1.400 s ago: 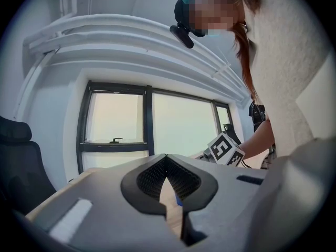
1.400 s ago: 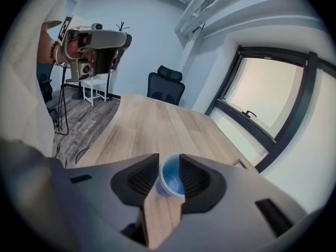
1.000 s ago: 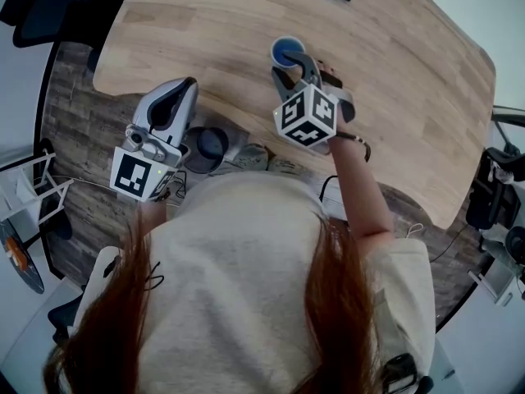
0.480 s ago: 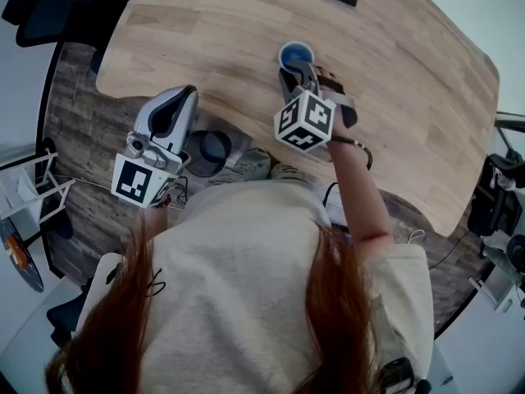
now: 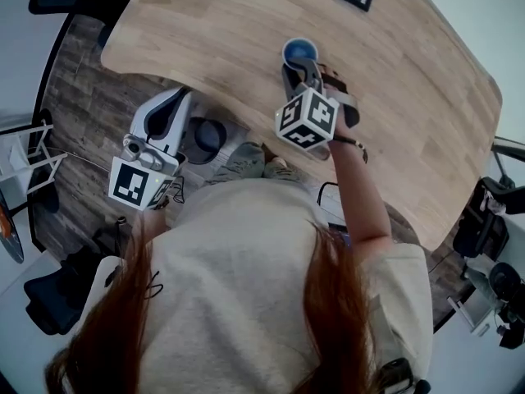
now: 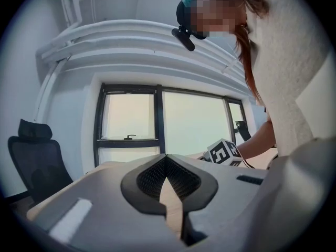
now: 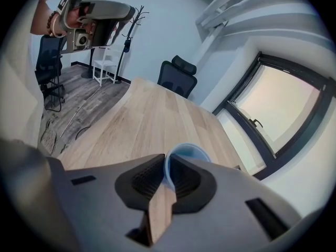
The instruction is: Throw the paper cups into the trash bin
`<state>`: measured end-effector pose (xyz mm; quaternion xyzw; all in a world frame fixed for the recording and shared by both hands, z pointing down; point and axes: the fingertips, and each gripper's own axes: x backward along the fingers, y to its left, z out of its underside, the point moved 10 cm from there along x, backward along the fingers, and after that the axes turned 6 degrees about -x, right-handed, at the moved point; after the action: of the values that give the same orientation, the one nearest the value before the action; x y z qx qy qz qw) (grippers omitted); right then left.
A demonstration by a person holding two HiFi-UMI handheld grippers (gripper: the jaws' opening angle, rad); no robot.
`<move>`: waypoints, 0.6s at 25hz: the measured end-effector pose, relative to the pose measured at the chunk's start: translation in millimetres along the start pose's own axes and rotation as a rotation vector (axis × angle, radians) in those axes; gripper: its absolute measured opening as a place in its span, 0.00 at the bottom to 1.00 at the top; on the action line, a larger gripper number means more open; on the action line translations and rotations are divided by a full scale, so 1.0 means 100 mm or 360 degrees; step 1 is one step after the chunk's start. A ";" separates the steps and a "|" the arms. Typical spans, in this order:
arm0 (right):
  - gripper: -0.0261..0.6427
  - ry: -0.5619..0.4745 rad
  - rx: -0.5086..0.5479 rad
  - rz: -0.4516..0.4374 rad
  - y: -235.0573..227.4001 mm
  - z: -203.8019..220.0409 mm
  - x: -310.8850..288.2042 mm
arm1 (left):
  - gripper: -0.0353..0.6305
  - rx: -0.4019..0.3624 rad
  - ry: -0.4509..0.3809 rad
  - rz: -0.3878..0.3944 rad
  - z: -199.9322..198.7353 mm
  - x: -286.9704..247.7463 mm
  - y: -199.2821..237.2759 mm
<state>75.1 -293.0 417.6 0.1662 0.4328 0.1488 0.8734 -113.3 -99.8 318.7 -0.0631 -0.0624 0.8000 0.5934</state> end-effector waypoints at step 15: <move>0.10 -0.0227 0.0270 -0.0214 0.36 -0.17 0.35 | 0.06 -0.0025 0.0049 -0.0522 -0.17 0.84 -0.70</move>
<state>77.4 -244.2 398.1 0.2202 0.3908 0.0406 0.8929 -68.5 1.5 312.1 -0.0692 -0.0690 0.6909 0.7163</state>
